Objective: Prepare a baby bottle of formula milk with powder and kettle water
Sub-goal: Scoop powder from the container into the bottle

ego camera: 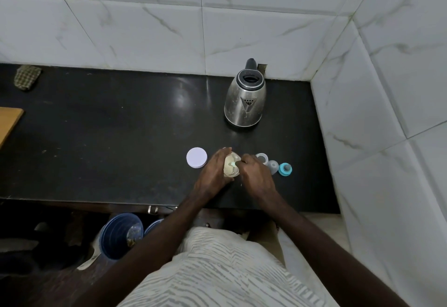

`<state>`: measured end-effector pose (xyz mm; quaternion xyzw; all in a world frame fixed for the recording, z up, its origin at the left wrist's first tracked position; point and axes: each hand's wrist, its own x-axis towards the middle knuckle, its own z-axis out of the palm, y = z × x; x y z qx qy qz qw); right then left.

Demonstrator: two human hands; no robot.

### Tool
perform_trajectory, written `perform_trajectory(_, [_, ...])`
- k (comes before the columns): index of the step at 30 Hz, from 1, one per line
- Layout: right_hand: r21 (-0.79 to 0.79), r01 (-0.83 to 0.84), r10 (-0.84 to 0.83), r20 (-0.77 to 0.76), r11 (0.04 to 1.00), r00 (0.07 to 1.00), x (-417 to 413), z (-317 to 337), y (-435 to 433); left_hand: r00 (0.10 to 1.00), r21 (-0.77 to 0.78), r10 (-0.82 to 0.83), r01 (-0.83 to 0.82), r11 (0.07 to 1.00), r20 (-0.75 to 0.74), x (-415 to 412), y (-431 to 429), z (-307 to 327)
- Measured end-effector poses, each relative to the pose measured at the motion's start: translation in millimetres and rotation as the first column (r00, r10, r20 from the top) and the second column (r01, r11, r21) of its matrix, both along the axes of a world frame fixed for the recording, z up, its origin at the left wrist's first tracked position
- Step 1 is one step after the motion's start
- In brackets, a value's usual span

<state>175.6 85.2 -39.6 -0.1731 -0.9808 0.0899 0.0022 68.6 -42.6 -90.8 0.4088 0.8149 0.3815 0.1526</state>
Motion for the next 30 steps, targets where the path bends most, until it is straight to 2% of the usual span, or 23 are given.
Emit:
perform_trajectory(11, [0.017, 0.109, -0.11, 0.07, 0.994, 0.991, -11.0, -13.9, -21.9, 0.993, -0.041, -0.075, 0.071, 0.997, -0.096, 2.9, -1.5, 7.7])
perform_trajectory(14, [-0.083, 0.222, -0.221, 0.026, 0.972, 0.975, -13.3, -16.9, -22.5, 0.995, -0.045, -0.066, 0.062, 0.997, -0.079, 2.9, -1.2, 9.4])
perform_trajectory(18, [-0.395, 0.453, -0.501, -0.02, 0.799, 0.865, -5.7, -11.3, -22.7, 0.997, -0.041, -0.044, 0.042, 0.998, -0.062, 3.1, 0.9, 9.1])
perform_trajectory(22, [-0.704, 0.474, -0.661, 0.008, 0.529, 0.75, 6.8, -6.2, -21.1, 0.999, -0.043, -0.024, 0.023, 0.999, -0.036, 1.3, 0.9, 11.2])
perform_trajectory(25, [-0.796, 0.483, -0.747, 0.059, 0.365, 0.662, 13.5, -5.1, -18.9, 0.999, -0.042, -0.024, 0.022, 0.999, -0.04, 0.7, 0.9, 11.2])
perform_trajectory(28, [-0.83, 0.474, -0.782, 0.078, 0.292, 0.619, 18.8, -7.9, -17.3, 0.999, -0.037, -0.022, 0.021, 0.999, -0.042, -0.4, 1.0, 9.8])
perform_trajectory(30, [-0.817, 0.464, -0.772, 0.036, 0.343, 0.635, 20.9, -9.2, -16.3, 0.999, -0.04, -0.018, 0.017, 0.999, -0.037, -0.6, 1.1, 9.3])
